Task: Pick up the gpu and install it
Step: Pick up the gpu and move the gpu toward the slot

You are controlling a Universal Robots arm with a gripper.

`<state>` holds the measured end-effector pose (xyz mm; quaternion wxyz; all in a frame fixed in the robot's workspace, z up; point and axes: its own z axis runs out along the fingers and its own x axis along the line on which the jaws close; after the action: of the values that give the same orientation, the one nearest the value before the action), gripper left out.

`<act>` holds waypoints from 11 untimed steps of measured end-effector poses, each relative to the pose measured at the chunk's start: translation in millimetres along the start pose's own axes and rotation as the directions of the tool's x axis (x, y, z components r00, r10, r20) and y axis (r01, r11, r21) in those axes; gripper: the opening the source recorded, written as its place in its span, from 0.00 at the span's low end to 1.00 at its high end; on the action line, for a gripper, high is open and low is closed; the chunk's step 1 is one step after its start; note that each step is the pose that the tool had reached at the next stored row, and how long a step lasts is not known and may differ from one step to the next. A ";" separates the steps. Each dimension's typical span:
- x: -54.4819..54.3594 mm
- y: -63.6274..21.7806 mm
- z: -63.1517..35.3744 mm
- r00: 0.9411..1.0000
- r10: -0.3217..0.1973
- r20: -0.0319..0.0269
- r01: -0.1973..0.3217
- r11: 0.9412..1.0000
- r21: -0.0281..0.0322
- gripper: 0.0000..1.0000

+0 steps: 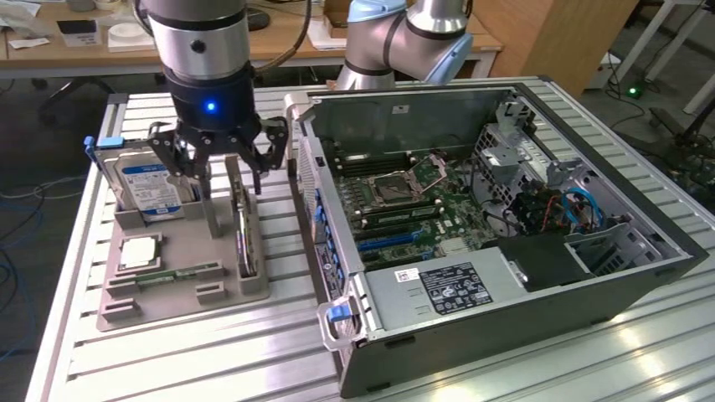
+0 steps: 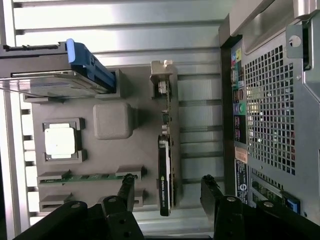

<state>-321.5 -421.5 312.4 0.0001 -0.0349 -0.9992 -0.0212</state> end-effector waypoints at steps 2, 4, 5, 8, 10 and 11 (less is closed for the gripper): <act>0.0 -0.1 3.6 1.000 0.000 0.000 0.000 1.000 0.000 0.65; -0.2 -0.2 7.2 1.000 0.000 0.000 0.000 1.000 0.000 0.65; -0.2 -0.4 9.1 1.000 0.000 0.000 0.000 1.000 0.000 0.65; -0.3 -1.2 14.5 1.000 0.000 0.000 0.000 1.000 0.000 0.65; -0.4 -2.3 18.0 1.000 0.000 0.000 0.000 1.000 0.000 0.65; -0.4 -3.0 19.8 1.000 0.000 0.000 0.000 1.000 0.000 0.65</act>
<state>-321.3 -423.6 292.4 0.0001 -0.0349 -0.9992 -0.0212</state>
